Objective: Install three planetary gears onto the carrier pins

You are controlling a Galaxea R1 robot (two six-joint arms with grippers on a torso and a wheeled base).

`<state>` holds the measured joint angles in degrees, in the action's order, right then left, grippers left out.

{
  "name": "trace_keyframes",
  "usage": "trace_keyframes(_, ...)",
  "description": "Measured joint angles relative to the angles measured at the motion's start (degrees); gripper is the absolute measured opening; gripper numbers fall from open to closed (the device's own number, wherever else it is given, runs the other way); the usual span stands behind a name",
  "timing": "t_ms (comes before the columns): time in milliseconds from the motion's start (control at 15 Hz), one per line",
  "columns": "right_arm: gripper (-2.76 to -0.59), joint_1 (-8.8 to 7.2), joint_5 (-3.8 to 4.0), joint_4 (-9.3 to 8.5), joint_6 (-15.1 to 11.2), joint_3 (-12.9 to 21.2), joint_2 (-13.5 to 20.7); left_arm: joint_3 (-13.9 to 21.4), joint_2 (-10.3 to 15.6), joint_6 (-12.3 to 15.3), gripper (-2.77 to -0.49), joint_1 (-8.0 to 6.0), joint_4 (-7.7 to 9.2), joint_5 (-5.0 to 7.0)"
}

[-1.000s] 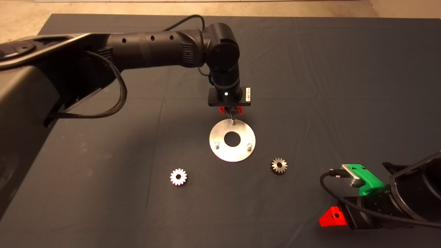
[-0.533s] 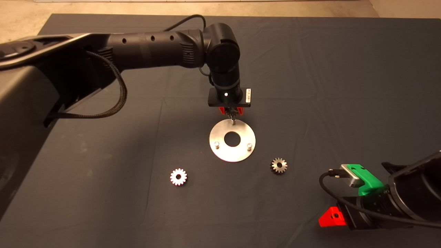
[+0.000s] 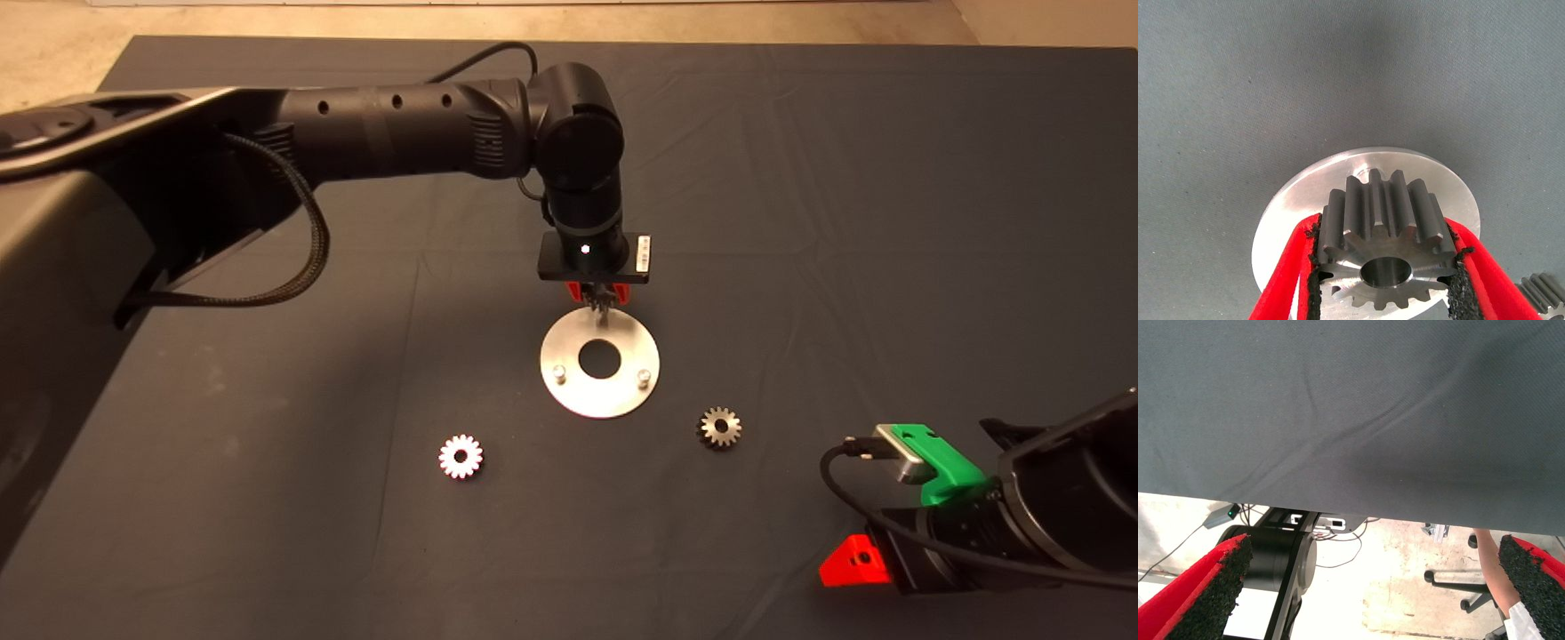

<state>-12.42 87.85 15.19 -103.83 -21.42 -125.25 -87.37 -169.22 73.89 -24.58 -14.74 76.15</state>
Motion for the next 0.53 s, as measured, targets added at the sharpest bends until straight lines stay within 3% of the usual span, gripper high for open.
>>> trace_keyframes(533, -0.6, 0.0, 0.0, 0.0, 0.0, 0.0, 0.0, 0.6, 0.0, 0.0, -2.3, -0.01, 0.11, -0.05)
